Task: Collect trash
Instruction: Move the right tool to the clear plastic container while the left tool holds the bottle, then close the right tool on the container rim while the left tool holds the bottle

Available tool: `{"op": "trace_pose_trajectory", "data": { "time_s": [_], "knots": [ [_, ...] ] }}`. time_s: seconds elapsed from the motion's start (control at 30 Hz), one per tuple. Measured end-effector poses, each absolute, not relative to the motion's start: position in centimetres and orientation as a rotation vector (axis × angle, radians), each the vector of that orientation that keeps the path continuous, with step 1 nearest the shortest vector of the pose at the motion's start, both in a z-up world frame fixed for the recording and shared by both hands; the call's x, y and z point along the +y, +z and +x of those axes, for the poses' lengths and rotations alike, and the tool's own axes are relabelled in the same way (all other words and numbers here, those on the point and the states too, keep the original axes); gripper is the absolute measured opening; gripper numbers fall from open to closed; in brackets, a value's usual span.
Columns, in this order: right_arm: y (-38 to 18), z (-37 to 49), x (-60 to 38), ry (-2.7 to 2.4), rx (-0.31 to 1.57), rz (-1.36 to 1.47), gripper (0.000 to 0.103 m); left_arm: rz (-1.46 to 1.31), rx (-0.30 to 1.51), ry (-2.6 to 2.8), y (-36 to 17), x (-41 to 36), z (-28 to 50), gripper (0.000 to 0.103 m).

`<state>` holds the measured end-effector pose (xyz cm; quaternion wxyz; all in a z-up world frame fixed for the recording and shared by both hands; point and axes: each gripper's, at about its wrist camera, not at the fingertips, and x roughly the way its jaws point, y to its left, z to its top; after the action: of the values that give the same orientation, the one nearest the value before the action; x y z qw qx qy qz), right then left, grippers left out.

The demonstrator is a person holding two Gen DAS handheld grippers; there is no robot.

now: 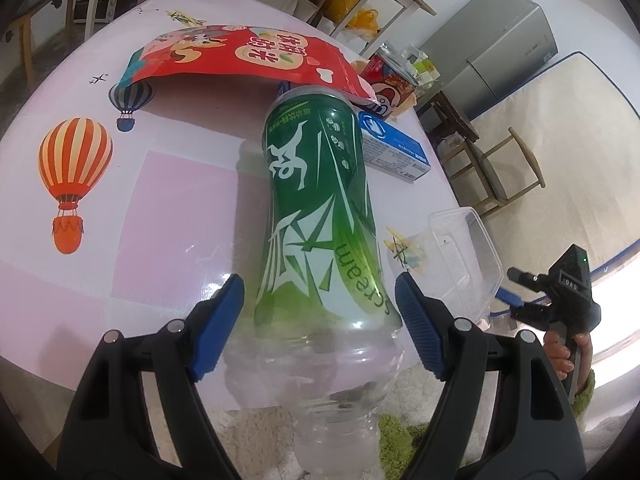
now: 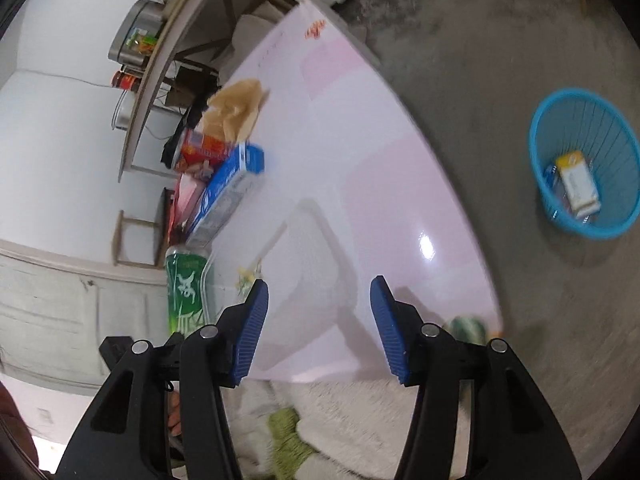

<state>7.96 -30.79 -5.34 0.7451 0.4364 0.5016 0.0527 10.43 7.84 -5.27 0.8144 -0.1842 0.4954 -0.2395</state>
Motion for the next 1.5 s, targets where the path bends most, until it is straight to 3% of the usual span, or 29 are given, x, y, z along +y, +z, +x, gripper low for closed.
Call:
{"op": "trace_pose_trajectory", "data": {
  "time_s": [0.23,0.47,0.53,0.7,0.73,0.83,0.97,1.3,1.5],
  "knots": [
    [-6.7,10.4,-27.9,0.115,1.143,0.932,0.052,-0.393,1.052,-0.518,-5.3,7.8,10.5,0.073],
    [-5.5,13.2,-26.3,0.096,1.173,0.669,0.023,-0.389,1.043,-0.538,-5.3,7.9,10.5,0.073],
    [-4.7,14.2,-25.8,0.076,1.174,0.517,0.022,-0.389,1.045,-0.542,-5.3,8.0,10.5,0.073],
    [-3.4,15.7,-24.9,0.097,1.166,0.396,0.023,-0.393,1.038,-0.54,-5.2,8.2,10.5,0.072],
    [-3.3,15.6,-24.9,0.096,1.163,0.39,0.025,-0.394,1.037,-0.538,-5.1,8.3,10.5,0.072],
    [-2.9,14.9,-25.3,0.081,1.138,0.414,0.047,-0.399,1.039,-0.535,-5.2,8.5,10.5,0.072],
    [-2.8,13.2,-25.4,0.059,1.141,0.438,0.051,-0.39,1.047,-0.539,-5.1,8.5,10.5,0.072],
    [-4.5,11.7,-22.5,0.008,1.155,0.373,0.05,-0.342,1.063,-0.526,-4.9,7.3,10.6,0.072],
    [-4.5,12.1,-22.1,-0.001,1.143,0.343,0.041,-0.324,1.088,-0.501,-5.0,6.4,11.3,0.072]
  ]
}}
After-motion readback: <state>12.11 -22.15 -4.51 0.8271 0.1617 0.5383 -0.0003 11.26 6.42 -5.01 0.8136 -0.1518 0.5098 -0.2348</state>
